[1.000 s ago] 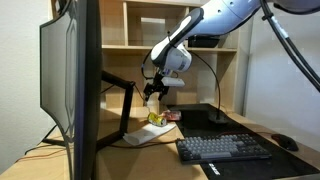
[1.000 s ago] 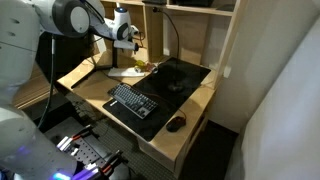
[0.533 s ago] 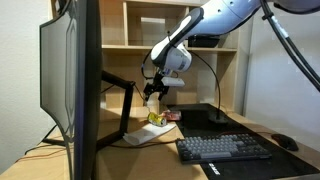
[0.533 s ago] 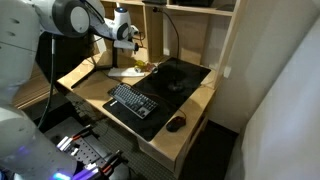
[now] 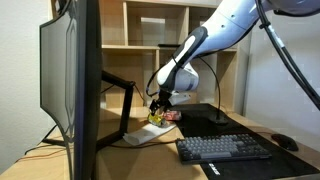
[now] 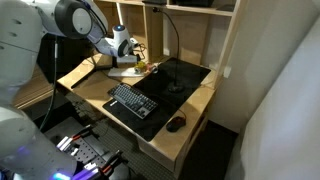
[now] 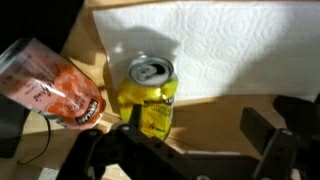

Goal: Pick up the can and make it stand

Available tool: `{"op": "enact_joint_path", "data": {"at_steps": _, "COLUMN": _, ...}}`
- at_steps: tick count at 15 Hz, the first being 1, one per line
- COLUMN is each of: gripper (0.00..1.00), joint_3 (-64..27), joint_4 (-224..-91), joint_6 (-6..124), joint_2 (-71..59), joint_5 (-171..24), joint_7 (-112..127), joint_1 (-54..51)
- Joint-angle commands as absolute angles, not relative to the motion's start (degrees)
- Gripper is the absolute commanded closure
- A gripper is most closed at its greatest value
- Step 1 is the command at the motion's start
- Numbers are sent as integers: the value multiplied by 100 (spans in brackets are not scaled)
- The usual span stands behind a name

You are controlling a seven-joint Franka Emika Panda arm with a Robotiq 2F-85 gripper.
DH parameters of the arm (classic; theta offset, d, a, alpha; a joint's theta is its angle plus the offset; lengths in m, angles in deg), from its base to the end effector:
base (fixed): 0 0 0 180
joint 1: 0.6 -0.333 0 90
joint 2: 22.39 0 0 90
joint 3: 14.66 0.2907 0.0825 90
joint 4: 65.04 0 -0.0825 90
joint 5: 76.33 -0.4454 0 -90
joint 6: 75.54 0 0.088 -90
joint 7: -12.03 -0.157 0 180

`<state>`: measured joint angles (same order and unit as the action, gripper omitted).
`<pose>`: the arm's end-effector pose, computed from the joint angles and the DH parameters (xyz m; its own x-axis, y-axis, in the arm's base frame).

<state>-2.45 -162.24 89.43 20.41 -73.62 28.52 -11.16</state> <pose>0.7008 0.2862 0.1081 0.7152 0.5364 0.4481 0.5940 -0.8043 0.0147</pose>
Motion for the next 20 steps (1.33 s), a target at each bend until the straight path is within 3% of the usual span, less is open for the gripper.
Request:
{"op": "enact_joint_path", "data": {"at_steps": 1, "gripper": 0, "joint_3": -763, "joint_4": -17043, "joint_6": 10479, "joint_2": 2015, "joint_5": -6992, "joint_7": 2390, "joint_1": -1359}}
{"op": "enact_joint_path", "data": {"at_steps": 4, "gripper": 0, "joint_3": -1166, "joint_4": -17317, "joint_6": 11659, "joint_2": 2201, "joint_5": -7172, "joint_7": 1867, "joint_1": -1635}}
{"op": "enact_joint_path", "data": {"at_steps": 5, "gripper": 0, "joint_3": -872, "joint_4": -17114, "joint_6": 11173, "joint_2": 2190, "joint_5": -7006, "joint_7": 2048, "joint_1": -1370}}
{"op": "enact_joint_path", "data": {"at_steps": 10, "gripper": 0, "joint_3": -1051, "joint_4": -17008, "joint_6": 11173, "joint_2": 2321, "joint_5": -7051, "joint_7": 1966, "joint_1": -1519}}
{"op": "enact_joint_path", "data": {"at_steps": 15, "gripper": 0, "joint_3": -26, "joint_4": -16320, "joint_6": 10966, "joint_2": 3029, "joint_5": -6803, "joint_7": 2215, "joint_1": -700}}
{"op": "enact_joint_path", "data": {"at_steps": 20, "gripper": 0, "joint_3": 338, "joint_4": -15244, "joint_6": 9641, "joint_2": 2784, "joint_5": -6834, "joint_7": 2414, "joint_1": -81}}
